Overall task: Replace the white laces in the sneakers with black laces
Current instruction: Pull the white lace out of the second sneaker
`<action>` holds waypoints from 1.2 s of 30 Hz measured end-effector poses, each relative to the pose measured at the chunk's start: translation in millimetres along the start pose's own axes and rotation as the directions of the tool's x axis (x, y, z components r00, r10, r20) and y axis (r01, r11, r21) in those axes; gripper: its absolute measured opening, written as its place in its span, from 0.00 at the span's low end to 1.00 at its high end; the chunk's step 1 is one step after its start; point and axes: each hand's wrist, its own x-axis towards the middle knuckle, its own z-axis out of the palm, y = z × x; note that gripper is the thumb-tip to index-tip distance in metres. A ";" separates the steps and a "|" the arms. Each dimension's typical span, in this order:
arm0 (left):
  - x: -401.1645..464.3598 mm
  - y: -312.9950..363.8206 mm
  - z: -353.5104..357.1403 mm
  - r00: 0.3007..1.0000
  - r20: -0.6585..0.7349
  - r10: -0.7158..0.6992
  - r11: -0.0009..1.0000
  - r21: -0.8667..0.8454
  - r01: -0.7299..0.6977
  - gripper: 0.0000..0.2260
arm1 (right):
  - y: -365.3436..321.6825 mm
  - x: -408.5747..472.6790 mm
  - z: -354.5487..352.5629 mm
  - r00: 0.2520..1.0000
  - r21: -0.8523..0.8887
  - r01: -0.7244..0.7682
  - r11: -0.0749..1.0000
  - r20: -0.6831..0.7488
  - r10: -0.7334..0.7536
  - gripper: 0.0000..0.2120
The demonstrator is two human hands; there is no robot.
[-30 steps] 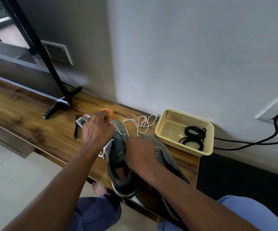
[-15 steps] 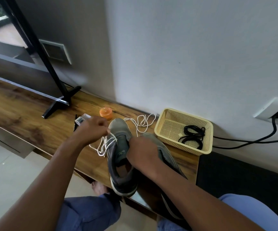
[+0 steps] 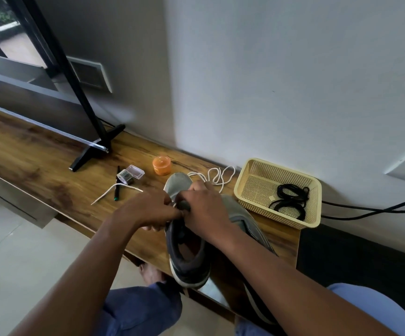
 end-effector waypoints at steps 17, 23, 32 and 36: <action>-12.0 9.8 -0.2 0.999 -0.054 0.000 0.996 0.094 0.005 0.12 | 4.3 8.2 16.9 0.985 0.045 0.120 0.992 -0.129 -0.113 0.08; -9.1 14.2 6.7 0.975 -0.177 -0.136 0.984 0.094 0.154 0.11 | 1.6 7.6 11.9 0.984 0.203 0.047 0.978 -0.176 -0.011 0.05; -8.2 19.2 4.9 0.964 -0.202 -0.171 0.978 0.081 0.190 0.10 | 1.8 1.0 -30.0 0.949 0.772 -0.009 0.636 -0.194 0.249 0.06; -9.3 21.3 5.8 0.963 -0.216 -0.163 0.981 0.069 0.181 0.10 | 5.0 -2.5 -55.1 0.971 0.862 0.045 0.505 -0.157 0.182 0.05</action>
